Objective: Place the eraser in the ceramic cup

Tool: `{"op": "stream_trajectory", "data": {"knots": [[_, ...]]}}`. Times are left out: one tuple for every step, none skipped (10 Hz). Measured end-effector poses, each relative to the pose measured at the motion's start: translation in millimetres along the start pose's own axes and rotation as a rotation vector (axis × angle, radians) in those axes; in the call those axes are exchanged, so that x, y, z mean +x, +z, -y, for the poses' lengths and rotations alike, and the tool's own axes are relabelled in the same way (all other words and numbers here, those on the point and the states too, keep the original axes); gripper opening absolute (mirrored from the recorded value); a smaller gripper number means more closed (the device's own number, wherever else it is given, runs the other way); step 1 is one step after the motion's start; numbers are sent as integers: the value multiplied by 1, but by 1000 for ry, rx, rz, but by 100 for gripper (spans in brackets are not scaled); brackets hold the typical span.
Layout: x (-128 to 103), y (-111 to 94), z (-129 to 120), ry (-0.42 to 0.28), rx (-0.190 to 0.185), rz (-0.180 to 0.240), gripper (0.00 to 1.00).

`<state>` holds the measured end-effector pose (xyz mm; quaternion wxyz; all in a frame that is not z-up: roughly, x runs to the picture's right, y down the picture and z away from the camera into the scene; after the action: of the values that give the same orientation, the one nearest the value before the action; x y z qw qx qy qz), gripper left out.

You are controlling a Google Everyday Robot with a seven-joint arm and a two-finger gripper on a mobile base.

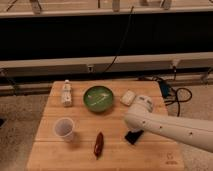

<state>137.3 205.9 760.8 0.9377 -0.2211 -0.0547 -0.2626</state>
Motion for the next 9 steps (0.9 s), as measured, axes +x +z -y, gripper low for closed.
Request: {"op": "stream_trajectory", "data": {"knots": [[0,1,1,0,5,0,78],[0,2,3,1,9,2,80],[0,1,2,5,2,3,80],[6,2,-2,19,-32,2,80],[11,1,-7,31,-61,9,80],[20,1,-14,41,-88,9,80],[25,1,-20,49,-117,15,80],[28,3,-24,53,-137,30,80],[33,9,-34,65,-162,46,80]]}}
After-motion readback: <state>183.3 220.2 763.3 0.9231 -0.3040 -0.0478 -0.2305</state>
